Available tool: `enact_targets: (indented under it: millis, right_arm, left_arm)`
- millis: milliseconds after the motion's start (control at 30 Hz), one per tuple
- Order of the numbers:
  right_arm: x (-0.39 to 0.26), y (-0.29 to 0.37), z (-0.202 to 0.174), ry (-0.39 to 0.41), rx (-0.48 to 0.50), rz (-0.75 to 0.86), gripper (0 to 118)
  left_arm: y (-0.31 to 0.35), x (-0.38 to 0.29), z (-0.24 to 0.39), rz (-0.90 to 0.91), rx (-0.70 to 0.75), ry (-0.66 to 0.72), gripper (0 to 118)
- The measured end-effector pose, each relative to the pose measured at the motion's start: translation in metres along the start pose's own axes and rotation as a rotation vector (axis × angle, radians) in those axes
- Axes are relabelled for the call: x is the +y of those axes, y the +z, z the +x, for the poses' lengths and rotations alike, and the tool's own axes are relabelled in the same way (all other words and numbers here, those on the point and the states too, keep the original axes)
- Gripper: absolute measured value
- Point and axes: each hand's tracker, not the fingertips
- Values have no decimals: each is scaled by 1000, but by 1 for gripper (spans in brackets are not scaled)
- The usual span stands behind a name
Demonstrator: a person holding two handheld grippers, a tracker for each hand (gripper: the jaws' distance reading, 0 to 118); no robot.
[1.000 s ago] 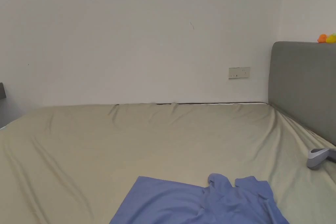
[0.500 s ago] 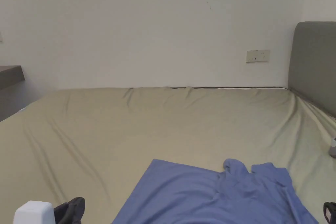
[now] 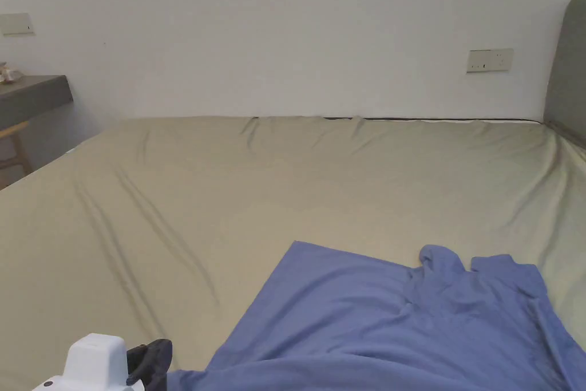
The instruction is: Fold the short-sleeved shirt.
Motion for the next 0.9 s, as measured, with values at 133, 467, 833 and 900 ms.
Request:
enact_targets:
  millis: [133,467,833,900]
  right_arm:
    - [2,0,-9,5,13,-6,0]
    - [-1,-5,-22,60,29,-39,0]
    - [-16,-34,-14,73,44,-108,0]
    - [-13,-45,-13,76,47,-107,0]
  left_arm:
    - [-40,-15,-19,-153,47,22,111]
    - [-141,-62,-25,-411,20,-60,38]
    - [-79,-45,-9,-197,-64,-84,5]
    - [-72,-39,-13,-177,-78,-44,5]
